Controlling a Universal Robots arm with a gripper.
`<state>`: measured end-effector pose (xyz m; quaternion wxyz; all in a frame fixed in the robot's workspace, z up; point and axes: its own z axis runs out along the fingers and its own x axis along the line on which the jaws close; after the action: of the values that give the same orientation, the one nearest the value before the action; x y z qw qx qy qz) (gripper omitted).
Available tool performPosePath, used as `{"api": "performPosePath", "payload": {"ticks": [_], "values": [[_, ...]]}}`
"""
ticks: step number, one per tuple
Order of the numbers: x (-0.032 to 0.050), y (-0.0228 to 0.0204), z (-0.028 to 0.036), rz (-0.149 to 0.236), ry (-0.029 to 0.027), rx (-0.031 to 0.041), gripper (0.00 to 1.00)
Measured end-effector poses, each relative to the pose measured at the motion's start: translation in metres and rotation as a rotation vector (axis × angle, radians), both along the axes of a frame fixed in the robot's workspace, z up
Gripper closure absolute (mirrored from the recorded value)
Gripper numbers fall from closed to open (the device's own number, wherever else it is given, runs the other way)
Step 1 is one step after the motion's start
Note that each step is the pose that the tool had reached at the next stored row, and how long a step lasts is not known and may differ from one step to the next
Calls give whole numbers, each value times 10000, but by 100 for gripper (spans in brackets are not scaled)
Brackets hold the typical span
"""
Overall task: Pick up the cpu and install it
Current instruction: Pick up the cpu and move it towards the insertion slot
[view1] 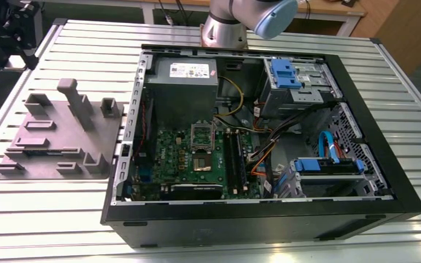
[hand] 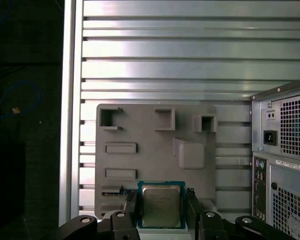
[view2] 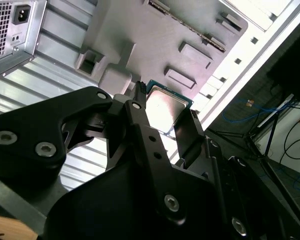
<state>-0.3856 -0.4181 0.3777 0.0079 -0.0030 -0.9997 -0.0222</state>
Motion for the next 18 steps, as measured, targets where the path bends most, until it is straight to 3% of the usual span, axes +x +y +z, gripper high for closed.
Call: {"api": "performPosePath", "payload": {"ticks": [18], "values": [[61, 0, 0, 0, 1, 0, 53]]}}
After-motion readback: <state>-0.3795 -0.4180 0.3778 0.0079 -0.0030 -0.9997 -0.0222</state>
